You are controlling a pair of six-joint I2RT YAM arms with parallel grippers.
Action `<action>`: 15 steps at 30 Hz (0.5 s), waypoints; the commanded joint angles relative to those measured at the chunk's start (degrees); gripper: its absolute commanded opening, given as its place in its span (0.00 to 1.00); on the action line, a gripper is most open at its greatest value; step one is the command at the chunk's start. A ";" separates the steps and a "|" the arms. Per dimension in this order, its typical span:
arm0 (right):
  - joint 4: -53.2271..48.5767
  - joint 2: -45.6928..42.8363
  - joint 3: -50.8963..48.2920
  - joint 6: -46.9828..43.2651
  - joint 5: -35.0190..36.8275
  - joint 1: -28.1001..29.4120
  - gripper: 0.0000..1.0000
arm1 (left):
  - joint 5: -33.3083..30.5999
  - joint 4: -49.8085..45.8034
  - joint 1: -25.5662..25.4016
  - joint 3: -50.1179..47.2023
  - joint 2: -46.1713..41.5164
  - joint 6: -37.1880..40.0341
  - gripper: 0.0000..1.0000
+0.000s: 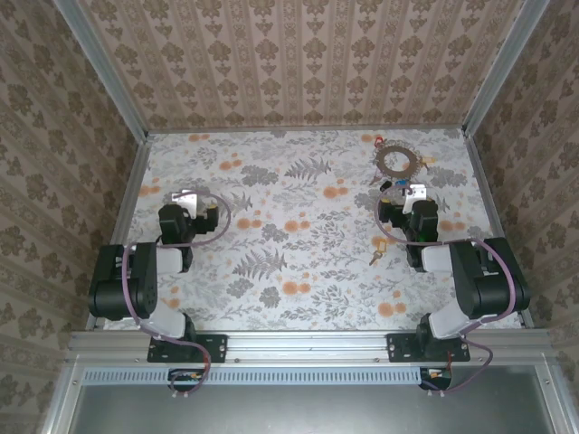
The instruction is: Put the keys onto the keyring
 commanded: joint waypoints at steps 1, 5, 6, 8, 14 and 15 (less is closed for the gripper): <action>0.05 -0.81 0.48 0.87 -1.21 -0.25 1.00 | -1.16 1.44 -0.25 0.70 -0.21 -0.62 1.00; 0.07 -0.81 0.48 0.89 -1.21 -0.25 1.00 | -1.29 1.45 -0.30 0.69 -0.17 -0.60 1.00; 0.05 -0.75 0.52 0.95 -1.21 -0.20 1.00 | -1.31 1.45 -0.32 0.62 -0.17 -0.60 1.00; 0.01 -0.75 0.47 0.88 -1.22 -0.25 0.99 | -1.43 1.45 -0.39 0.66 -0.16 -0.60 1.00; 0.05 -0.75 0.54 0.90 -1.21 -0.25 1.00 | -1.53 1.50 -0.39 0.66 -0.19 -0.60 1.00; 0.05 -0.80 0.53 0.92 -1.22 -0.23 1.00 | -1.53 1.45 -0.40 0.69 -0.23 -0.58 1.00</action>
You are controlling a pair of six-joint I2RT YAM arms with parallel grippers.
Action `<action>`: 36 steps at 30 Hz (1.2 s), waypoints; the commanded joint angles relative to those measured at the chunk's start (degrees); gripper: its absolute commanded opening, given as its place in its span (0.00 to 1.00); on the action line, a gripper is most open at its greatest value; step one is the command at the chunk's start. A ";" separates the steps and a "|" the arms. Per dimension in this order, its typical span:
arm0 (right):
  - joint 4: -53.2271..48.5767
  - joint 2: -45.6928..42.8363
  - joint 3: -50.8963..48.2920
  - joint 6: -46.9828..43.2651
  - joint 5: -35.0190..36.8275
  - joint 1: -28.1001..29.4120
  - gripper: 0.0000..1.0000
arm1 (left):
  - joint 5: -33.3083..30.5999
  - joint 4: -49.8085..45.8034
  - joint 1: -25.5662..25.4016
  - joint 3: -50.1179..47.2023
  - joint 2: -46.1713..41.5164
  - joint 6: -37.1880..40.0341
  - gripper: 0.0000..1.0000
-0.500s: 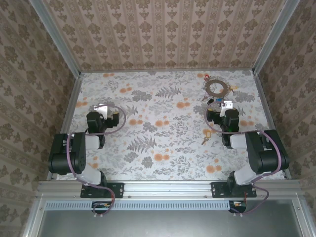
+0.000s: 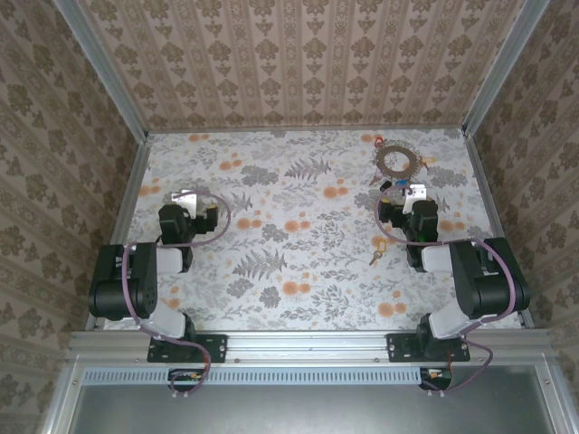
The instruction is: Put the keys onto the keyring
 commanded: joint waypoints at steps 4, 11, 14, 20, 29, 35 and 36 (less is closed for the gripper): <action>-0.12 -0.73 0.60 0.88 -1.32 -0.25 1.00 | -0.53 1.36 -0.35 0.74 -0.11 -0.69 1.00; -0.05 -0.73 0.59 0.96 -1.39 -0.32 1.00 | -1.75 1.13 0.15 0.89 -0.09 -1.65 1.00; 0.11 -0.79 0.38 1.15 -1.96 -0.55 1.00 | -1.43 0.76 0.27 1.13 -0.01 -1.84 1.00; -14.11 -11.15 4.24 4.17 -2.39 -3.14 1.00 | -4.01 -9.69 -0.94 2.74 -8.94 -1.22 1.00; -46.89 -29.67 19.66 22.68 -1.68 -4.51 1.00 | -3.14 -46.06 -3.68 21.62 -29.24 -8.34 1.00; -59.40 -32.59 22.47 28.39 -4.41 -4.06 1.00 | -10.01 -64.84 -2.89 30.56 -31.80 -18.05 1.00; -63.35 -32.47 23.09 27.91 -3.42 -3.26 1.00 | -8.94 -64.90 -1.96 30.27 -31.63 -16.98 1.00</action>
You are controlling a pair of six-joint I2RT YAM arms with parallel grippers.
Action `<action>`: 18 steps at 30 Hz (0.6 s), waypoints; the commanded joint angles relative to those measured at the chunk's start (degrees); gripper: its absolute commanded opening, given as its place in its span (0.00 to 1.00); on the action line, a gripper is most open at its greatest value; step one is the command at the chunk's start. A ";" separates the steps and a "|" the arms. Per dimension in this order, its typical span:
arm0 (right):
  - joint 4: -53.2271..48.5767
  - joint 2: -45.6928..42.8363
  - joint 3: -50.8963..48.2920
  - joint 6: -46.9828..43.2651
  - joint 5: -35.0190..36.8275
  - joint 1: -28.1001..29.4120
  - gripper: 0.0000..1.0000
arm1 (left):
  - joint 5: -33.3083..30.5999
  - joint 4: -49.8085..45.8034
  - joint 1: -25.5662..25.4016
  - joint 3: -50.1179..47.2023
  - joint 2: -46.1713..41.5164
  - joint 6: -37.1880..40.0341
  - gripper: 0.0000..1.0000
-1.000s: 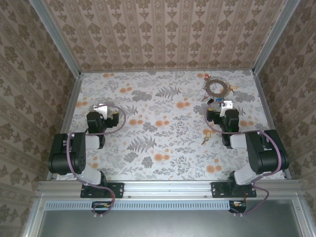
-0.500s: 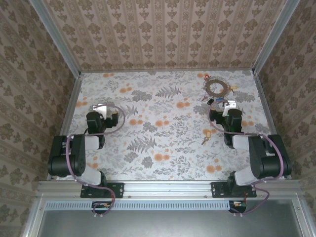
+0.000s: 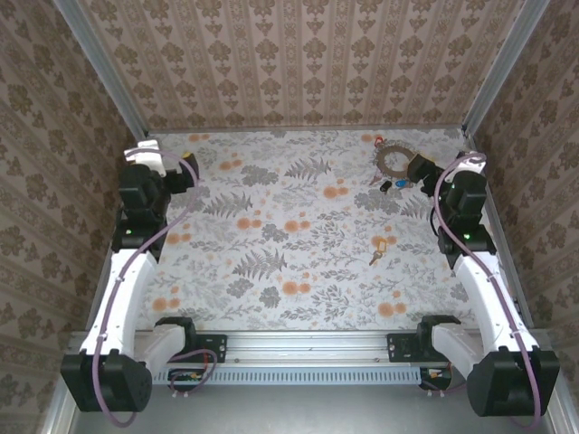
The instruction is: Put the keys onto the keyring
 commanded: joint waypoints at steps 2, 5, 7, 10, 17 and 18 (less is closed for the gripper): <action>-20.68 0.57 1.87 3.24 -0.52 1.72 1.00 | 1.64 -10.75 2.24 -1.87 1.13 -3.57 1.00; -26.36 0.94 1.08 4.25 -0.71 1.71 0.97 | 10.81 -3.58 2.39 -5.88 2.12 -2.41 1.00; -27.50 2.50 0.90 4.00 -1.87 1.70 0.94 | 11.40 -2.61 2.41 -6.78 1.69 -1.51 1.00; -30.70 8.87 4.08 2.91 -4.54 1.21 0.87 | 12.27 0.06 2.57 -8.96 -0.39 1.04 1.00; -24.81 25.87 10.71 5.87 -10.01 1.16 0.65 | 10.73 -2.23 -0.73 -9.90 0.11 5.43 1.00; -24.63 27.73 11.52 6.09 -10.97 1.31 0.62 | 10.73 -2.52 -1.18 -9.61 0.65 5.48 1.00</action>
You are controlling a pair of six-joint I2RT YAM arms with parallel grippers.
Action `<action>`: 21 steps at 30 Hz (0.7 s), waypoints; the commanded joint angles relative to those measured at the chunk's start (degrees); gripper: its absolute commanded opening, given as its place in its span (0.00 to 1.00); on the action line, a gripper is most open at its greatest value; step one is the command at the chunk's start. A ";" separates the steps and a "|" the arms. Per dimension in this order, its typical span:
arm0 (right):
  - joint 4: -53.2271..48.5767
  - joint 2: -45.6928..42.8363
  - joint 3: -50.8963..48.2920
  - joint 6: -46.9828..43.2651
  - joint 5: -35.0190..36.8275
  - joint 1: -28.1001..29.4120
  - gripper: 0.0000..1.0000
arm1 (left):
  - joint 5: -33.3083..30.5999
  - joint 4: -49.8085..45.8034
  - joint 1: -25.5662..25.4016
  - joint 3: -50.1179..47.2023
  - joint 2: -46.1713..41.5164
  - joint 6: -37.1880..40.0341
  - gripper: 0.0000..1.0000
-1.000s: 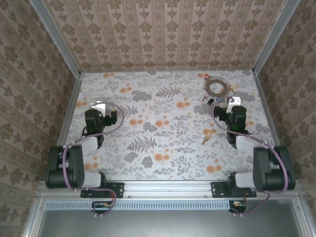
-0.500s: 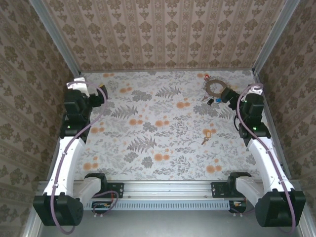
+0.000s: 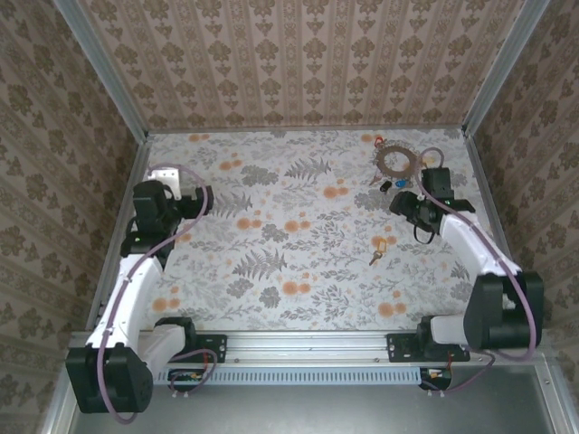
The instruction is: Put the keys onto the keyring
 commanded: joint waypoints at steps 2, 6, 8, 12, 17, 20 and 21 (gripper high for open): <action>-1.05 5.33 3.96 1.59 -3.83 1.13 0.60 | 0.61 -0.69 -1.73 1.08 1.63 2.79 1.00; -7.12 1.65 -0.94 0.37 -2.43 5.34 0.60 | -0.21 -2.46 -2.97 1.97 2.37 4.41 1.00; -8.99 -1.32 -4.19 0.50 -1.95 5.84 0.60 | -0.55 -2.55 -3.16 2.04 2.46 4.94 1.00; -9.30 -7.69 -7.36 0.73 3.34 5.12 0.59 | 0.09 -1.95 -3.17 2.06 3.74 4.03 1.00; -0.94 -5.84 -4.12 4.85 3.88 1.07 0.61 | 1.44 -1.70 -3.33 2.43 5.86 2.85 1.00; 7.67 -0.93 -2.70 8.34 6.03 -0.58 0.68 | 1.62 -2.39 -3.31 3.19 6.14 3.08 1.00; 9.00 1.97 -0.87 9.21 7.07 -1.08 0.69 | 1.63 -2.40 -3.34 3.16 5.97 3.04 1.00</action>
